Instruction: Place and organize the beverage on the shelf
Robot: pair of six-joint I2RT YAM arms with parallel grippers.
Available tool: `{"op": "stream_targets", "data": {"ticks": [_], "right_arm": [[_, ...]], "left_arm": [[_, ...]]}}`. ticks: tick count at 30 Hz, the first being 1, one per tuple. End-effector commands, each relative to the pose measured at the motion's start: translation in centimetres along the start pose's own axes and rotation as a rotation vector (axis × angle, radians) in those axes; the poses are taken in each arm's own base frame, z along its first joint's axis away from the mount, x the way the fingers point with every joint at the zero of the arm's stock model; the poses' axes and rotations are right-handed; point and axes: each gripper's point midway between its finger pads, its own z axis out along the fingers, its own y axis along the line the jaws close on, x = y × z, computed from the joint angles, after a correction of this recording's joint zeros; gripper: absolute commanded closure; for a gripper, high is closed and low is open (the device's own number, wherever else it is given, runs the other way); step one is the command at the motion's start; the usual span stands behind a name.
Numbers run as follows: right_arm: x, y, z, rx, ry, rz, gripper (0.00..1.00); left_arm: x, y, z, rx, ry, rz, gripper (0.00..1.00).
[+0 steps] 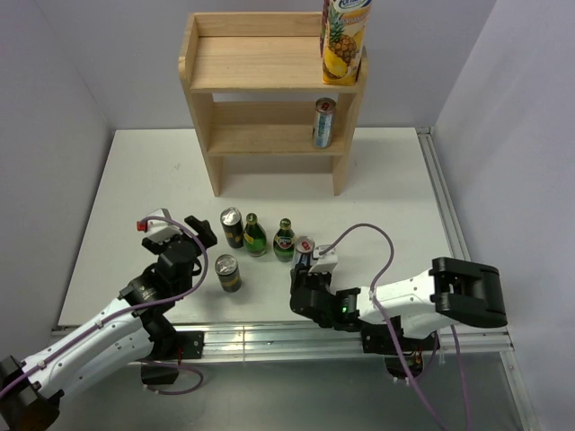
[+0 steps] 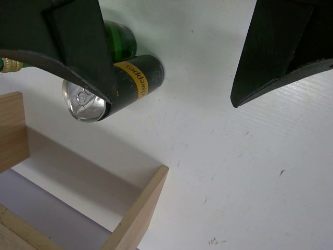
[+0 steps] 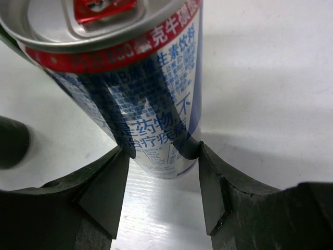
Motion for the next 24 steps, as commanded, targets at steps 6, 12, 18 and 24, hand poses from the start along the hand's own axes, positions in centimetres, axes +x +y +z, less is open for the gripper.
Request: {"op": "stream_targets", "data": {"ticks": [6, 12, 18, 24], "right_arm": [[-6.6, -0.3, -2.1, 0.084, -0.150, 0.114, 0.99], [-8.2, -0.8, -3.0, 0.114, -0.174, 0.112, 1.00], [-11.3, -0.2, -3.7, 0.124, -0.232, 0.068, 1.00], [-11.5, -0.1, -3.6, 0.146, -0.237, 0.069, 1.00]], "left_arm": [[-0.6, -0.3, -0.1, 0.005, -0.020, -0.028, 0.02], [-0.6, -0.2, -0.1, 0.004, -0.019, -0.030, 0.02], [-0.5, -0.1, -0.1, 0.004, -0.021, -0.034, 0.02], [-0.5, -0.1, -0.1, 0.003, -0.017, -0.034, 0.02]]}}
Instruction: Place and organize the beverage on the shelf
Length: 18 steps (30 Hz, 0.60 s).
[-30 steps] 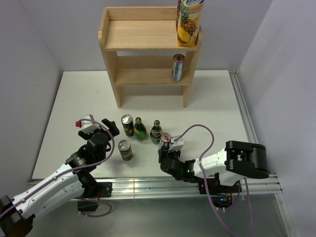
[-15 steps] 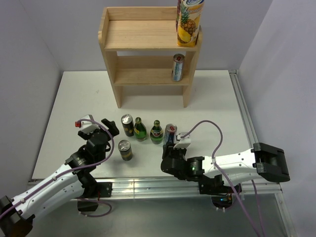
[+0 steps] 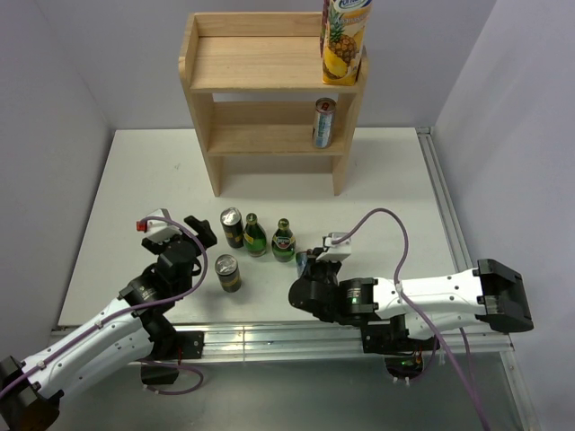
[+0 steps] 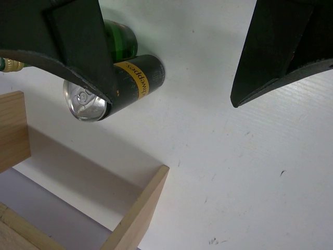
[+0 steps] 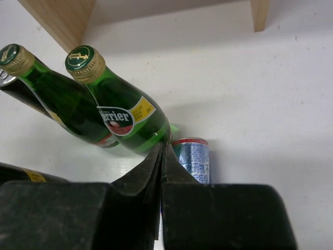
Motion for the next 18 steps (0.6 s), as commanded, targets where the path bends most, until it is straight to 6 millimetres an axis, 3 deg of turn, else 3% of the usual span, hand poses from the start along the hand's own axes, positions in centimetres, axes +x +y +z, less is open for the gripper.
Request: {"op": "stream_targets", "data": {"ticks": [1, 4, 5, 6, 7, 9, 10, 11, 18], "right_arm": [[-1.0, -0.6, 0.0, 0.045, -0.043, 0.004, 1.00], [0.9, 0.1, -0.1, 0.005, 0.031, 0.012, 0.96], [1.4, 0.4, 0.0, -0.009, 0.057, -0.009, 0.85], [2.0, 0.8, 0.2, -0.021, 0.089, -0.007, 0.57], [2.7, 1.0, 0.7, -0.028, 0.143, 0.000, 0.42], [3.5, 1.8, 1.2, -0.056, 0.195, -0.010, 0.19], [4.0, 2.1, 1.4, -0.069, 0.220, -0.016, 0.18], [5.0, 2.5, 1.5, -0.090, 0.272, -0.026, 0.00], [8.7, 3.8, 1.4, -0.125, 0.396, -0.027, 0.00]], "left_arm": [[-0.4, -0.1, -0.1, 0.002, -0.016, -0.026, 0.02], [-0.6, -0.2, -0.2, 0.009, -0.021, -0.032, 0.02], [-0.6, -0.2, -0.2, 0.011, -0.021, -0.033, 0.02], [-0.6, -0.2, -0.2, 0.013, -0.021, -0.033, 0.02], [-0.6, -0.2, -0.2, 0.011, -0.021, -0.032, 0.02], [-0.4, -0.2, -0.1, 0.009, -0.016, -0.031, 0.02], [-0.4, -0.3, -0.1, 0.009, -0.014, -0.028, 0.02], [-0.3, -0.2, -0.1, 0.007, -0.012, -0.027, 0.02], [-0.5, -0.1, -0.3, 0.009, -0.017, -0.035, 0.02]]}}
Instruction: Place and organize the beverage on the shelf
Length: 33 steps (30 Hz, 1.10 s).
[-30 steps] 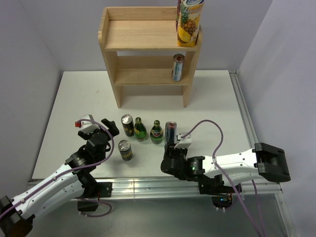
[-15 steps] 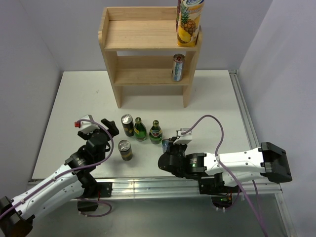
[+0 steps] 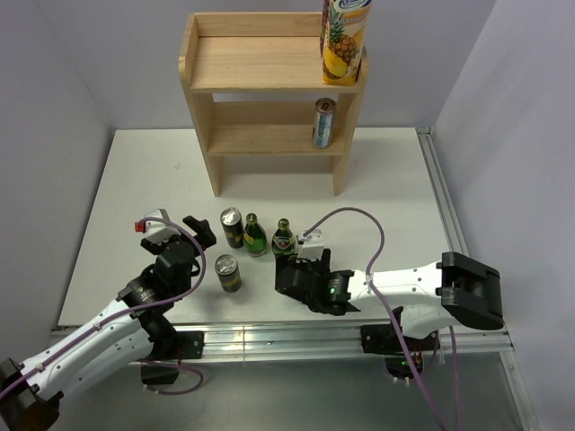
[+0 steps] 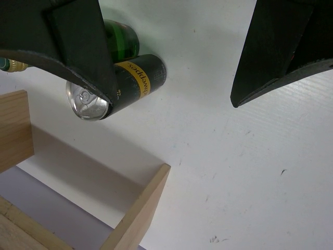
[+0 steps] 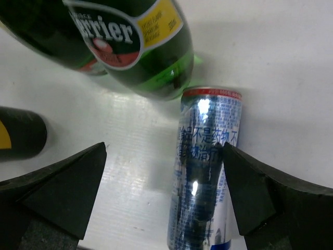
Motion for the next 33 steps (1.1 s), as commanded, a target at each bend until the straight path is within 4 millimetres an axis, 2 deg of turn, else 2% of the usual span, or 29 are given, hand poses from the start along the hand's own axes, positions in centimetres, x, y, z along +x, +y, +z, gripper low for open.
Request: {"op": "stream_targets", "data": {"ticks": [1, 7, 10, 13, 15, 17, 18, 19, 22, 26, 27, 29, 30, 32, 33], "right_arm": [[0.7, 2.4, 0.2, -0.074, 0.056, 0.069, 0.00], [4.7, 0.8, 1.5, 0.001, 0.145, 0.038, 0.01], [5.8, 0.0, 1.8, 0.015, 0.161, 0.032, 0.02], [6.5, -0.5, 2.1, 0.026, 0.177, 0.024, 0.09], [6.8, -0.5, 2.3, 0.028, 0.183, 0.022, 0.28], [7.3, -0.5, 2.6, 0.029, 0.197, 0.013, 0.81], [7.7, -0.6, 2.7, 0.035, 0.203, 0.009, 0.95], [7.9, -0.7, 2.8, 0.039, 0.210, 0.008, 1.00], [7.9, -1.5, 2.7, 0.067, 0.202, 0.025, 1.00], [7.1, -3.9, 1.3, 0.121, 0.173, 0.050, 1.00], [5.9, -3.9, 0.6, 0.111, 0.144, 0.092, 1.00], [4.6, -5.2, -0.5, 0.140, 0.102, 0.078, 1.00], [3.0, -4.6, -1.4, 0.110, 0.074, 0.126, 1.00], [1.5, -4.9, -2.5, 0.103, 0.042, 0.133, 1.00], [-0.4, -4.2, -3.5, 0.068, 0.000, 0.170, 1.00]], "left_arm": [[-0.5, -0.1, -0.2, 0.005, -0.015, -0.028, 0.02], [-0.6, 0.0, -0.2, 0.001, -0.015, -0.026, 0.02], [-0.6, 0.0, -0.3, 0.001, -0.015, -0.029, 0.02], [-0.6, 0.0, -0.3, 0.001, -0.015, -0.029, 0.02], [-0.6, 0.0, -0.3, 0.001, -0.015, -0.031, 0.02], [-0.6, 0.1, -0.3, -0.005, -0.015, -0.031, 0.02], [-0.5, 0.2, -0.3, -0.008, -0.014, -0.028, 0.02], [-0.5, 0.2, -0.3, -0.008, -0.014, -0.028, 0.02], [-0.6, 0.2, -0.3, -0.005, -0.015, -0.032, 0.02], [-0.5, 0.3, -0.3, -0.007, -0.015, -0.033, 0.02], [-0.6, 0.3, -0.3, -0.006, -0.016, -0.032, 0.02], [-0.5, 0.2, -0.3, -0.006, -0.017, -0.034, 0.02], [-0.5, 0.2, -0.3, -0.005, -0.018, -0.037, 0.02], [-0.3, 0.2, -0.2, -0.004, -0.014, -0.035, 0.02], [-0.2, 0.1, -0.1, -0.002, -0.014, -0.038, 0.02]]}}
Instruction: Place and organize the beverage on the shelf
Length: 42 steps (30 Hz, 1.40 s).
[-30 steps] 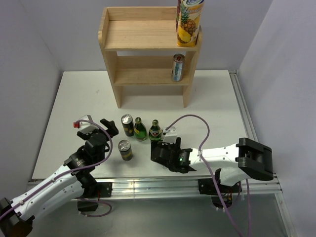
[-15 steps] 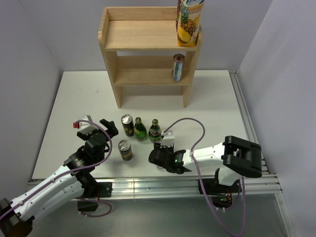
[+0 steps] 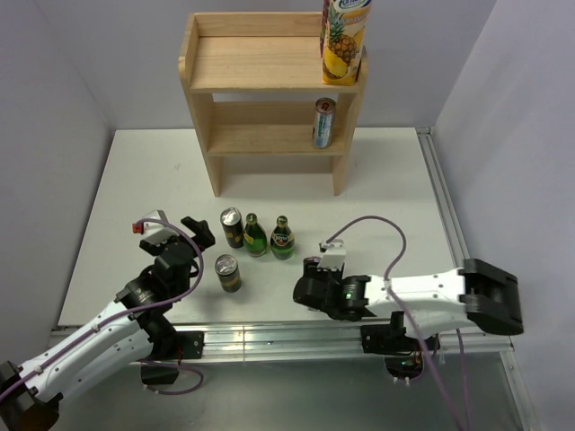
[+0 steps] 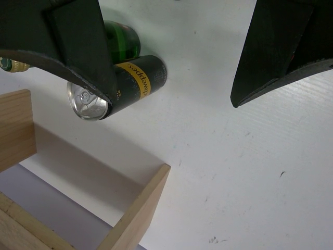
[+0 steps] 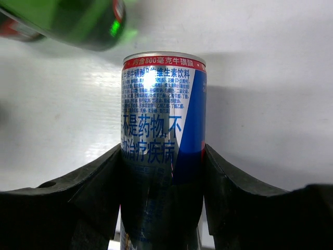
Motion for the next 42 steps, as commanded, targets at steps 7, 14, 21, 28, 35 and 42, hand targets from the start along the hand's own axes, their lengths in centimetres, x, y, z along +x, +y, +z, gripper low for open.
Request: {"op": "stream_targets", "data": {"ticks": [7, 14, 21, 28, 35, 42], "right_arm": [[-14.1, 2.8, -7.9, -0.152, -0.418, 0.178, 1.00], [-24.7, 6.0, -13.5, -0.252, -0.764, 0.114, 1.00], [-33.2, 9.8, -12.0, -0.320, -0.943, -0.009, 1.00], [-39.8, 11.8, -9.6, -0.268, -1.115, -0.076, 1.00], [-44.9, 11.8, -4.5, -0.141, -1.172, -0.067, 1.00], [-46.6, 9.7, -0.6, -0.029, -1.240, -0.019, 1.00]], "left_arm": [[0.5, -0.3, 0.5, -0.001, -0.012, -0.022, 0.02], [0.5, 0.3, 0.6, -0.015, -0.038, -0.040, 0.03], [0.6, 0.3, 0.7, -0.011, -0.048, -0.045, 0.03], [0.8, 0.7, 0.9, -0.039, -0.059, -0.038, 0.03], [0.8, 0.7, 0.9, -0.048, -0.064, -0.030, 0.03], [1.1, 0.6, 1.0, -0.061, -0.060, -0.008, 0.03]]}}
